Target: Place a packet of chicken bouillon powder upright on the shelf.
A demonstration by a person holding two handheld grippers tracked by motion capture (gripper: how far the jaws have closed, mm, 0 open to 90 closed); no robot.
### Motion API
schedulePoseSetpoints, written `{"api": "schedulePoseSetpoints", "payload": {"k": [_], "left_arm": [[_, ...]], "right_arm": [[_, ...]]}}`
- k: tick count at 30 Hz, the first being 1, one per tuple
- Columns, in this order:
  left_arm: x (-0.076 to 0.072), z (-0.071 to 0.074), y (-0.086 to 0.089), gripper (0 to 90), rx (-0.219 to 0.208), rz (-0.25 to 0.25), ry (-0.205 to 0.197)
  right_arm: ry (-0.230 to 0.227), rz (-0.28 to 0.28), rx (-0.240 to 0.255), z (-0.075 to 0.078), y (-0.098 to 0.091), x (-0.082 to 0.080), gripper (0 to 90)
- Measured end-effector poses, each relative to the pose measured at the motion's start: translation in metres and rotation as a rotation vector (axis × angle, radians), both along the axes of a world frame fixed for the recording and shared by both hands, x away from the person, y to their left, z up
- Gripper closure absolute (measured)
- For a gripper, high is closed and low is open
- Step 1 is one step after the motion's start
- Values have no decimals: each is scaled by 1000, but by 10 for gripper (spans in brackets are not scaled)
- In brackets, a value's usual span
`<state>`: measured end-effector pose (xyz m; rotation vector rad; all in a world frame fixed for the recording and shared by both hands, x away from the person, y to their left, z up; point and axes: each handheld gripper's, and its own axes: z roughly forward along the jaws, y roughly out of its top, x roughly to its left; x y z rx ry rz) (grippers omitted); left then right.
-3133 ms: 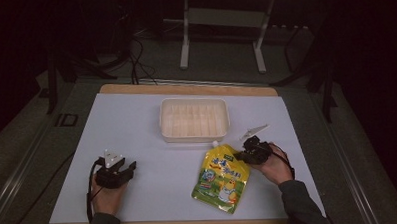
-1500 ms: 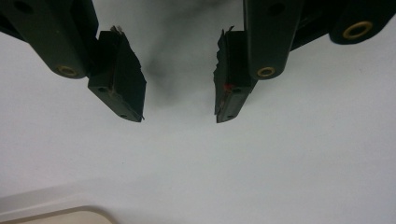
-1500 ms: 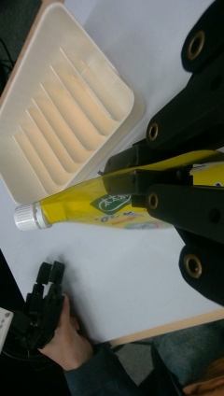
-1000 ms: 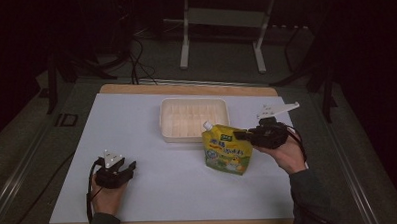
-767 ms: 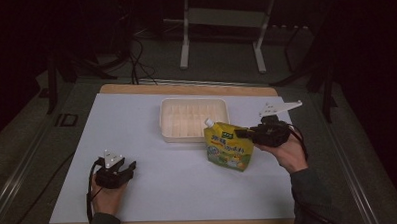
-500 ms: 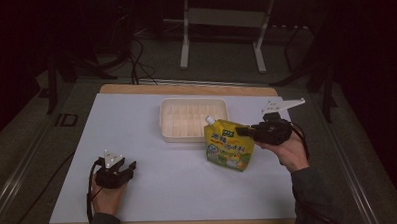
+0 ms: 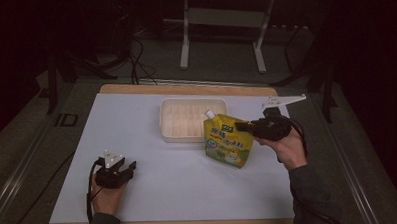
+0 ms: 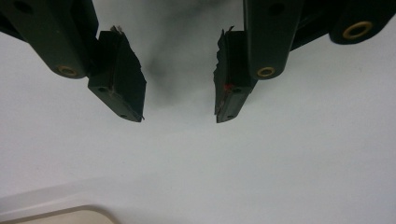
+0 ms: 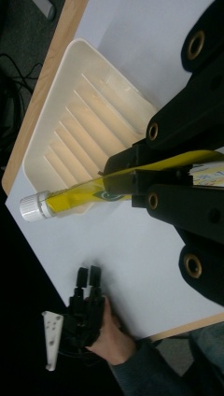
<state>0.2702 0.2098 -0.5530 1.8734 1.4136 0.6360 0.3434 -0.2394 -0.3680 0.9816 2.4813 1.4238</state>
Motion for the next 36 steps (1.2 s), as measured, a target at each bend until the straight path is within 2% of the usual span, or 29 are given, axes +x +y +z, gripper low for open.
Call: {"api": "schedulePoseSetpoints", "payload": {"k": [4, 16, 20, 27, 36], "left_arm": [[0, 0, 0, 536, 0, 0, 0], [0, 0, 0, 536, 0, 1, 0], [0, 0, 0, 536, -1, 0, -1], [0, 0, 0, 536, -2, 1, -1], [0, 0, 0, 536, -4, 1, -1]], "right_arm": [[6, -11, 25, 2, 0, 1, 900], [2, -43, 51, 8, 1, 2, 900], [2, -57, 74, 12, 1, 2, 900], [-4, -75, 72, 18, 6, 4, 900], [-1, -98, 100, 24, 11, 8, 900]]}}
